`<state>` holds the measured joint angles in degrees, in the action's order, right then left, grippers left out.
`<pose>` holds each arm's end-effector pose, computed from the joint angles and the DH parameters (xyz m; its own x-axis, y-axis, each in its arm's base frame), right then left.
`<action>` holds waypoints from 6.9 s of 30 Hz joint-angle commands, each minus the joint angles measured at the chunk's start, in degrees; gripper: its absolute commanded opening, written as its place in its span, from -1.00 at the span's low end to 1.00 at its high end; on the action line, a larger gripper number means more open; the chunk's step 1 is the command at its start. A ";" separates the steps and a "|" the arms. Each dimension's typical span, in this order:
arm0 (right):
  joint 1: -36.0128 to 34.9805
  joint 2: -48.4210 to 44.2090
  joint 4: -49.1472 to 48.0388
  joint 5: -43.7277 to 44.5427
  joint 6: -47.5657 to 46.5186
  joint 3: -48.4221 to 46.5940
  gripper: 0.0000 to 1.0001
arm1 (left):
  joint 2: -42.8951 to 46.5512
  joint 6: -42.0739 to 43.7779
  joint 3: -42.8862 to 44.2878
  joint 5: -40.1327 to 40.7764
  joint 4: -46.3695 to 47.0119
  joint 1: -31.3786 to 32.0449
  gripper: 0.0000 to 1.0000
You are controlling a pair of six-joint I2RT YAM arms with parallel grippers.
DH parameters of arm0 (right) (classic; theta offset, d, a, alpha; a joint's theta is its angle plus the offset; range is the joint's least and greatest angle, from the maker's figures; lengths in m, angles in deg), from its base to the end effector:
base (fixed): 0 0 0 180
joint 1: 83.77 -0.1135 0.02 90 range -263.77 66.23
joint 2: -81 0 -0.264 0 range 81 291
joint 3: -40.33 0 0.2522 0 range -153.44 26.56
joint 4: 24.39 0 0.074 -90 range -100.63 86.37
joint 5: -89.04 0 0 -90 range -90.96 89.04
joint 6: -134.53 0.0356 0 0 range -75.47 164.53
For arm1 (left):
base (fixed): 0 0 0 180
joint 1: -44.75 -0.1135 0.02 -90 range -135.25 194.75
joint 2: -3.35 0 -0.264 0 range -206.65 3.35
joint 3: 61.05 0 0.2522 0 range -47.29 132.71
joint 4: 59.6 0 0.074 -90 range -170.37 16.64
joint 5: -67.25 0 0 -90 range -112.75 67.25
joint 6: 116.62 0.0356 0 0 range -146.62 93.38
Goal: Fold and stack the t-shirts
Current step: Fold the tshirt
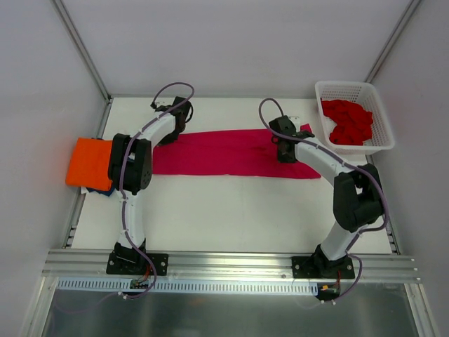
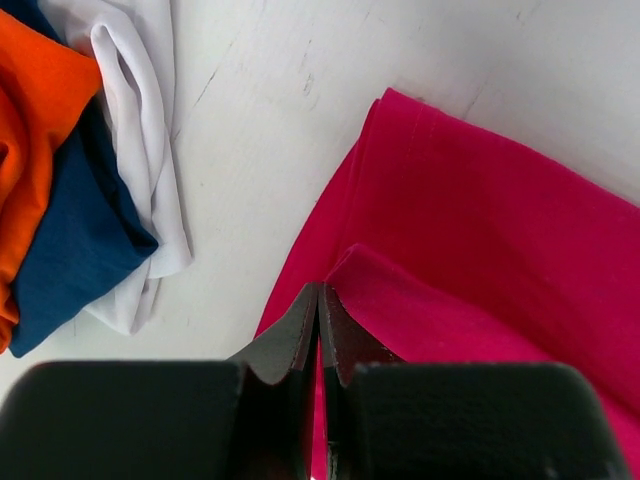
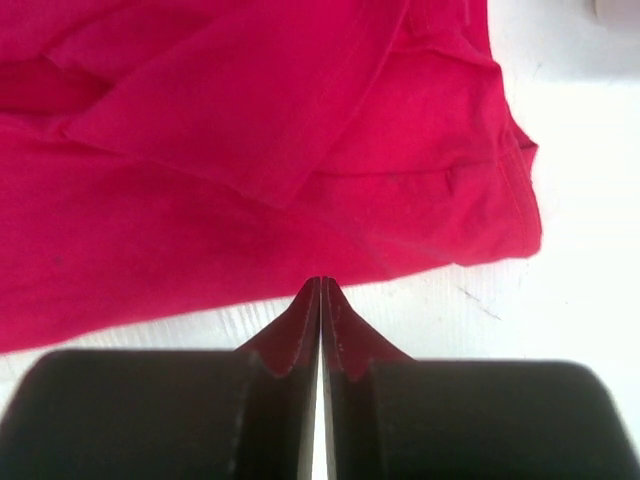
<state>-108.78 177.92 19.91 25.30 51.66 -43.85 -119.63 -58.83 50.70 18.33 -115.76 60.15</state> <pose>0.3288 0.1360 0.2311 -0.7745 -0.2385 -0.5859 -0.0654 0.9514 -0.3008 0.4399 -0.0969 0.1928 -0.7299 -0.2157 -0.6486 -0.5111 0.8023 0.3083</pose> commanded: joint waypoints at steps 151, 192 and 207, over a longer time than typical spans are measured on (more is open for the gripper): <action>10.69 43.61 17.18 -11.75 -4.50 -56.59 -0.99 | 25.08 -43.02 -49.31 -16.64 -4.36 42.33 -1.00; 11.75 34.00 -8.63 -43.33 -6.70 -43.20 -0.89 | 10.82 -46.45 -8.87 -8.15 -19.98 69.33 -1.00; 10.87 6.09 -1.37 -16.61 -13.11 -29.44 -0.99 | 29.98 -50.94 -13.77 12.80 -35.75 63.44 -1.00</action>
<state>-97.44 185.44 13.22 -1.45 40.12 -74.86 -93.29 -109.17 41.20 27.00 -146.71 123.95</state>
